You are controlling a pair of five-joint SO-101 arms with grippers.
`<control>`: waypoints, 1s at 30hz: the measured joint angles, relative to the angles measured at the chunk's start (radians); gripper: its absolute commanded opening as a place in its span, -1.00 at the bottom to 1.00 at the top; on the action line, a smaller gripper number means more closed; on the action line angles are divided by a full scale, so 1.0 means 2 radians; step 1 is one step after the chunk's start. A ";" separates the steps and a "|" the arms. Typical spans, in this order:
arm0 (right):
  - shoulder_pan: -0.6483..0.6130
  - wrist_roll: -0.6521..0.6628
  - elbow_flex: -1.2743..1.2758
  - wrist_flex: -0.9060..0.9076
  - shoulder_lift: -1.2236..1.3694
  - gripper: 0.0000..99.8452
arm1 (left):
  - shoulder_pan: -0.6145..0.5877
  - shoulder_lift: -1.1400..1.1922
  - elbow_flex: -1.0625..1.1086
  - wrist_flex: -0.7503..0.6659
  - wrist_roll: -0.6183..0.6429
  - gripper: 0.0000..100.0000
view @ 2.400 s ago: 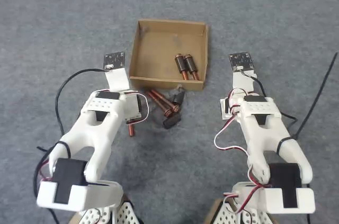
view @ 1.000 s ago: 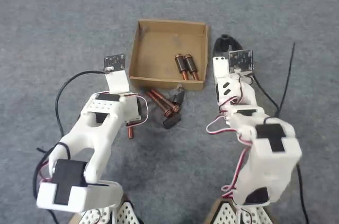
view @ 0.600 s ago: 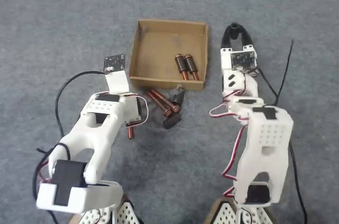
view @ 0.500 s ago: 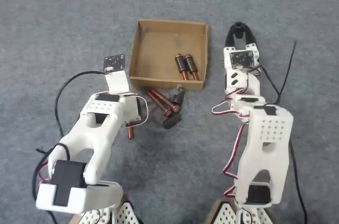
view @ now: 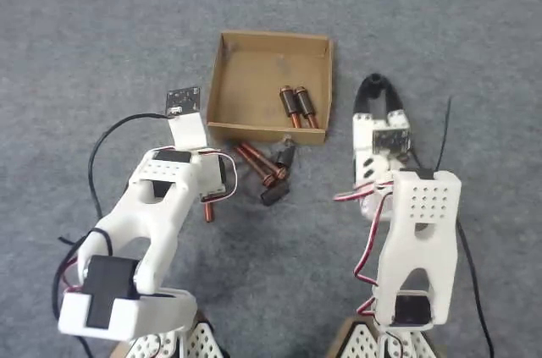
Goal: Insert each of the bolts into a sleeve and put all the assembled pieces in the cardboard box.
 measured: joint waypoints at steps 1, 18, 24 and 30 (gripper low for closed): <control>-0.005 -0.002 0.014 -0.006 -0.003 -0.99 | 0.000 0.000 0.000 0.000 0.000 -0.98; -0.119 -0.004 0.239 -0.068 -0.124 -0.99 | 0.000 0.000 0.000 0.000 0.000 -0.98; -0.180 -0.004 0.293 -0.081 -0.139 -0.99 | 0.000 0.000 0.000 0.000 0.000 -0.98; -0.193 -0.005 0.330 -0.088 -0.160 -0.99 | 0.000 0.000 0.000 0.000 0.000 -0.98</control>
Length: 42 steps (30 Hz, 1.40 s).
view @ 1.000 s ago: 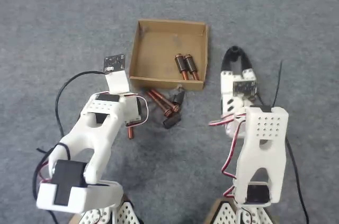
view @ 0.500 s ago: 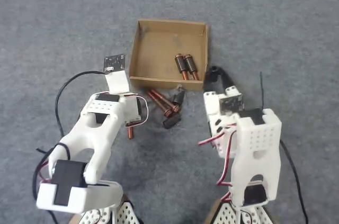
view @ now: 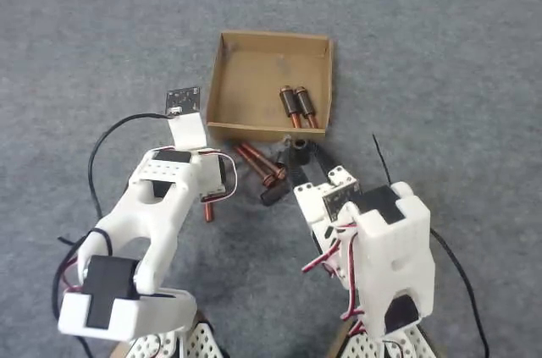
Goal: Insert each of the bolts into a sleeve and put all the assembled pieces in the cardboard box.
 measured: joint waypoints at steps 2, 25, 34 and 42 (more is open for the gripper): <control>-0.012 0.000 0.016 0.000 -0.006 -0.99 | 0.000 0.000 0.000 0.000 0.000 -0.98; -0.084 -0.001 0.064 -0.002 -0.012 -0.99 | 0.007 -0.002 -0.005 0.000 0.000 -0.98; -0.084 -0.001 0.064 -0.002 -0.012 -0.99 | 0.010 -0.096 -0.008 0.000 0.000 -0.98; -0.084 -0.001 0.064 -0.002 -0.012 -0.99 | 0.022 -0.180 -0.008 -0.015 0.000 -0.98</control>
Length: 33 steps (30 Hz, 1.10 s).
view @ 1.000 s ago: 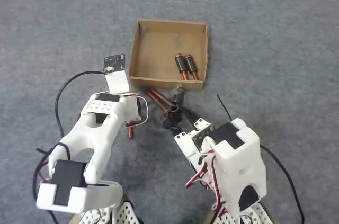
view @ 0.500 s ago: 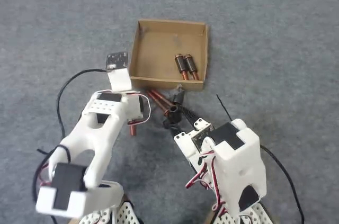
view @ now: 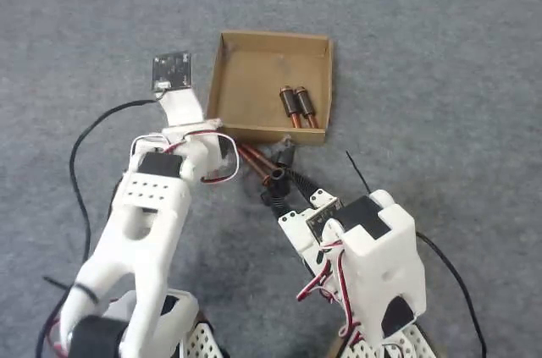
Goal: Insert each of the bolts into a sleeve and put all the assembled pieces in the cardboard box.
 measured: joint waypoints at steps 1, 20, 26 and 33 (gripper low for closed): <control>0.000 0.000 0.000 0.000 0.000 -0.99 | 0.005 -0.013 0.000 -0.006 0.000 -0.98; 0.000 0.000 0.000 0.000 0.000 -0.99 | 0.081 -0.233 0.180 -0.265 0.000 -0.98; 0.000 0.000 0.000 0.000 0.000 -0.99 | 0.132 -0.311 0.242 -0.274 0.000 -0.98; 0.000 0.000 0.000 0.000 0.000 -0.99 | 0.160 -0.370 0.286 -0.274 0.000 -0.98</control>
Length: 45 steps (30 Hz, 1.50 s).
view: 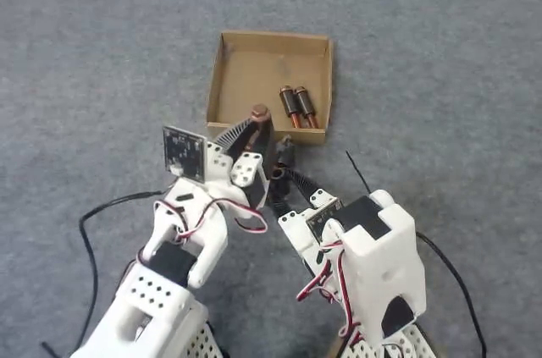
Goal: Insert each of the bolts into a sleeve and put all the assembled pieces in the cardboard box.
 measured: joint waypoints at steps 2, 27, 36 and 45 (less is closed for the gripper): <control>0.000 0.000 0.000 0.000 0.000 -0.99 | 0.002 -0.011 0.012 0.000 0.000 -0.98; 0.000 0.000 0.001 0.000 0.000 -0.99 | 0.004 -0.036 0.068 -0.055 0.061 -0.98; 0.000 0.000 0.001 0.000 0.000 -0.99 | 0.004 -0.036 0.079 -0.087 0.062 -0.98; 0.000 -0.019 0.012 0.000 -0.033 -0.99 | 0.004 -0.036 0.079 -0.087 0.062 -0.98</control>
